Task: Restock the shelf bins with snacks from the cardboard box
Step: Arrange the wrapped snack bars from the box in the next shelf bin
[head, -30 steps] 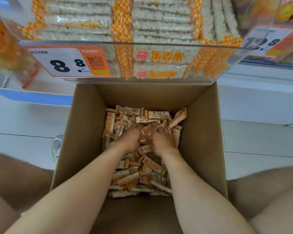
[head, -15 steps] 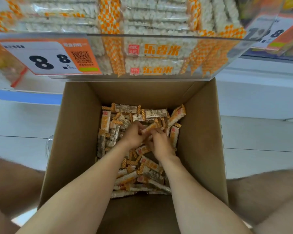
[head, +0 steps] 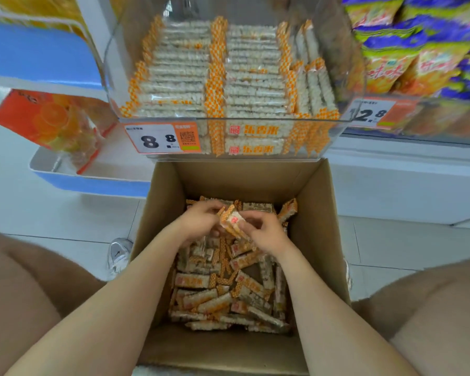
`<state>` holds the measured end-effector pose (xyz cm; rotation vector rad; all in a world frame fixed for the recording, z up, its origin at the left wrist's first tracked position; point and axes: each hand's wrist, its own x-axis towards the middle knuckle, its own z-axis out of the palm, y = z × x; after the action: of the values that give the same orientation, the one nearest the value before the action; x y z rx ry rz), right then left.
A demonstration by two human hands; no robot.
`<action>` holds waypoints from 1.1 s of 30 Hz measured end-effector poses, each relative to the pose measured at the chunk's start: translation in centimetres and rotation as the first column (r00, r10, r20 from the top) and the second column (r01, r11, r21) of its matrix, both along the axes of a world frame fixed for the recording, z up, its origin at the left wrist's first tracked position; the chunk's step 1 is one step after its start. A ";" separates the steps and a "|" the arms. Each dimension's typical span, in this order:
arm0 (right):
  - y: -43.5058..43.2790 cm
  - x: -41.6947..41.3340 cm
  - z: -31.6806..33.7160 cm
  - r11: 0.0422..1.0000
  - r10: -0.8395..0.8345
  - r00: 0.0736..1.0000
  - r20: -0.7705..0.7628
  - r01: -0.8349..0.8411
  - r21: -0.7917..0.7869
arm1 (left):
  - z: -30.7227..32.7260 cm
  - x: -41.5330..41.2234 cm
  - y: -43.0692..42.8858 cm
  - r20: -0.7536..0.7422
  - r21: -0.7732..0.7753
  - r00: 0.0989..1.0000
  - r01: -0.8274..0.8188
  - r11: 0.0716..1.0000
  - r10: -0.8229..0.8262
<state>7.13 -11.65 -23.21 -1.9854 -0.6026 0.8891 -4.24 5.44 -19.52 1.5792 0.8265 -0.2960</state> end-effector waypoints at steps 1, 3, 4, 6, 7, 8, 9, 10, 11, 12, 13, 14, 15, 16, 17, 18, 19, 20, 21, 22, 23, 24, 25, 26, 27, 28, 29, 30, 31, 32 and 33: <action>-0.1 -0.1 0.9 1.000 0.017 1.000 -0.002 -0.017 0.009 | 1.4 -0.2 -0.1 0.008 -0.015 1.000 0.015 1.000 -0.015; -0.4 -0.3 2.9 0.998 0.056 0.998 -0.001 -0.056 0.036 | 3.7 -0.7 -0.2 0.020 -0.055 0.999 0.048 0.997 -0.047; -0.4 -0.4 4.2 0.995 0.083 0.997 0.006 -0.083 0.052 | 4.7 -1.0 -0.1 0.030 -0.053 0.997 0.077 0.996 -0.076; -0.3 -0.8 6.4 0.989 0.118 0.993 0.022 -0.120 0.084 | 6.6 -1.5 0.1 0.049 0.018 0.989 0.141 0.990 -0.142; -0.3 -1.0 7.5 0.987 0.116 0.993 0.021 -0.117 0.105 | 7.7 -1.7 0.2 0.057 0.060 0.984 0.162 0.985 -0.166; -0.3 -1.2 8.6 0.987 0.101 0.995 0.011 -0.102 0.126 | 9.0 -1.9 0.3 0.066 0.090 0.980 0.182 0.979 -0.189; -0.2 -1.3 9.7 0.986 0.082 0.997 -0.007 -0.080 0.149 | 10.4 -2.1 0.4 0.080 0.107 0.972 0.211 0.972 -0.220; -0.1 -1.4 10.8 0.984 0.073 0.997 -0.027 -0.068 0.164 | 12.0 -2.2 0.4 0.090 0.114 0.964 0.242 0.964 -0.252; 0.0 -1.4 11.9 0.983 0.077 0.996 -0.052 -0.067 0.172 | 13.6 -2.2 0.4 0.093 0.120 0.955 0.271 0.955 -0.282; 0.0 -1.4 13.2 0.981 0.100 0.992 -0.077 -0.085 0.175 | 15.3 -2.2 0.4 0.087 0.137 0.943 0.307 0.942 -0.320; 0.1 -1.5 14.6 0.976 0.133 0.986 -0.103 -0.112 0.186 | 17.1 -2.3 0.4 0.078 0.172 0.929 0.344 0.923 -0.361; 0.1 -1.6 16.1 0.970 0.169 0.978 -0.126 -0.142 0.198 | 18.8 -2.4 0.5 0.069 0.219 0.916 0.372 0.902 -0.394; 0.2 -1.7 17.7 0.963 0.200 0.968 -0.152 -0.165 0.214 | 20.6 -2.5 0.7 0.076 0.266 0.908 0.381 0.886 -0.413; 0.2 -1.7 19.4 0.955 0.223 0.960 -0.167 -0.181 0.235 | 22.2 -2.7 0.9 0.100 0.303 0.902 0.375 0.876 -0.420; 0.2 -1.8 21.1 0.945 0.239 0.956 -0.171 -0.189 0.267 | 23.7 -2.9 1.1 0.144 0.322 0.898 0.355 0.877 -0.417; 0.2 -1.8 22.9 0.932 0.246 0.958 -0.148 -0.191 0.307 | 25.1 -3.2 1.5 0.201 0.331 0.895 0.322 0.887 -0.399; 0.4 -1.8 24.5 0.916 0.236 0.967 -0.099 -0.187 0.353 | 26.4 -3.4 1.8 0.267 0.331 0.892 0.271 0.904 -0.366; 0.5 -1.8 26.0 0.900 0.209 0.977 -0.028 -0.182 0.395 | 27.5 -3.6 2.1 0.337 0.327 0.884 0.211 0.921 -0.323; 0.8 -1.6 27.2 0.893 0.158 0.986 0.059 -0.168 0.417 | 28.3 -3.7 2.4 0.406 0.322 0.869 0.155 0.934 -0.284; 1.2 -1.4 28.3 0.896 0.099 0.981 0.169 -0.162 0.413 | 28.9 -3.7 2.8 0.470 0.323 0.846 0.101 0.941 -0.252; 1.7 -1.2 29.2 0.909 0.053 0.952 0.301 -0.170 0.379 | 29.2 -3.5 3.1 0.523 0.333 0.821 0.049 0.942 -0.227; 2.2 -0.9 30.0 0.929 0.043 0.899 0.436 -0.196 0.314 | 29.4 -3.3 3.4 0.570 0.343 0.796 -0.008 0.939 -0.202; 2.8 -0.5 30.7 0.946 0.076 0.831 0.551 -0.235 0.224 | 29.4 -3.0 3.7 0.609 0.349 0.774 -0.067 0.935 -0.172; 3.3 -0.1 31.4 0.953 0.133 0.761 0.635 -0.274 0.129 | 29.2 -2.6 4.0 0.639 0.347 0.756 -0.118 0.930 -0.143; 3.8 0.4 32.0 0.951 0.190 0.698 0.691 -0.305 0.046 | 29.1 -2.2 4.3 0.659 0.347 0.742 -0.155 0.925 -0.122; 4.3 0.8 32.6 0.945 0.237 0.645 0.727 -0.327 -0.018 | 28.8 -1.8 4.5 0.665 0.368 0.737 -0.185 0.911 -0.119; 4.7 1.3 33.0 0.938 0.274 0.604 0.748 -0.339 -0.070 | 28.7 -1.3 4.8 0.654 0.423 0.744 -0.211 0.881 -0.136; 5.1 1.7 33.5 0.932 0.307 0.569 0.763 -0.344 -0.118 | 28.3 -0.8 5.1 0.618 0.515 0.769 -0.238 0.824 -0.163; 5.5 2.2 33.7 0.927 0.331 0.533 0.778 -0.337 -0.163 | 28.0 -0.4 5.4 0.558 0.627 0.809 -0.265 0.732 -0.185; 6.0 2.9 33.7 0.925 0.348 0.497 0.795 -0.322 -0.203 | 27.7 0.1 5.7 0.484 0.743 0.855 -0.289 0.604 -0.187; 6.5 3.6 33.6 0.926 0.354 0.470 0.809 -0.299 -0.232 | 27.7 0.3 6.0 0.426 0.831 0.890 -0.314 0.459 -0.164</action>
<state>10.77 -5.16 10.34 -2.3358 -1.5787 0.0380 -3.89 11.48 8.14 2.4566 0.6860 0.7292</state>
